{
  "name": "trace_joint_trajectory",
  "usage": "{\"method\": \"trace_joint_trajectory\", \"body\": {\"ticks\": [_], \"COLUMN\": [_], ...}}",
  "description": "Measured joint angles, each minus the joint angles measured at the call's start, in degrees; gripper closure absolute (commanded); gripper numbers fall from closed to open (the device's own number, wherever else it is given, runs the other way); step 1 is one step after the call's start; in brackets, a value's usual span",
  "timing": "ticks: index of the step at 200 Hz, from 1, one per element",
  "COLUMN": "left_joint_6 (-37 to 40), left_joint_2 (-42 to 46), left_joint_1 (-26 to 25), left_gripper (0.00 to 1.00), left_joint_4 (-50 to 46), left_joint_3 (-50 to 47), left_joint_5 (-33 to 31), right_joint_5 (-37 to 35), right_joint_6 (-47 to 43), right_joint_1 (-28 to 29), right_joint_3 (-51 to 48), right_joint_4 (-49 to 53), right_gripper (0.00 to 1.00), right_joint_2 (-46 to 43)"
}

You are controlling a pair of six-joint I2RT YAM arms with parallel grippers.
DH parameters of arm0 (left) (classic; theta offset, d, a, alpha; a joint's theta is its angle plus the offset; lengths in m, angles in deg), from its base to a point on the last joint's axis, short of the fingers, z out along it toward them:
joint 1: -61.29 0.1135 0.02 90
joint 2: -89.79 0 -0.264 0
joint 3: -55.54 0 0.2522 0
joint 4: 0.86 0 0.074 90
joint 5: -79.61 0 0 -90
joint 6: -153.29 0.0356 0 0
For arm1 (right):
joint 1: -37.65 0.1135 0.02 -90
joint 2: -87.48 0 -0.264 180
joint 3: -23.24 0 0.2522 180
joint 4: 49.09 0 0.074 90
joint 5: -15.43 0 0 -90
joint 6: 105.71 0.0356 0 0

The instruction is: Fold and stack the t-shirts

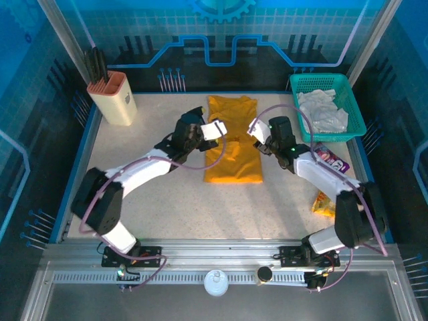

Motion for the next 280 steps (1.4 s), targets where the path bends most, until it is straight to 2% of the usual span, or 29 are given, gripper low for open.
{"method": "trace_joint_trajectory", "body": {"ticks": [19, 36, 74, 126, 201, 219, 280], "left_joint_6": [6.84, 12.20, 20.46, 24.68, 25.27, 25.35, 26.56], "left_joint_2": [4.85, 5.86, 5.90, 0.52, -6.73, -8.37, -15.98], "left_joint_1": [0.02, -0.22, -1.40, -5.38, -5.55, -5.55, -5.55], "left_gripper": [0.01, 0.03, 0.02, 0.03, 0.04, 0.08, 0.37], "left_joint_4": [-4.76, -11.30, -23.28, -26.77, -28.52, -29.31, -34.23], "left_joint_3": [-2.97, -3.65, -6.47, -7.06, -3.37, -1.99, 4.26], "left_joint_5": [5.49, 8.85, 12.39, 12.79, 12.79, 12.79, 12.15], "right_joint_5": [5.90, 9.51, 12.63, 12.00, 10.23, 9.75, 9.44], "right_joint_6": [-9.60, -15.78, -24.63, -28.17, -29.05, -29.05, -29.05], "right_joint_1": [0.00, 0.00, 0.37, 3.19, 3.48, 3.48, 3.52], "right_joint_3": [-0.63, -0.63, 1.05, 1.53, 5.25, 5.77, 7.72], "right_joint_4": [6.05, 11.52, 25.42, 31.15, 30.18, 30.05, 31.61], "right_gripper": [0.38, 0.35, 0.32, 0.33, 0.37, 0.38, 0.41], "right_joint_2": [-3.41, -3.87, 1.05, 9.99, 16.70, 18.58, 21.24]}}
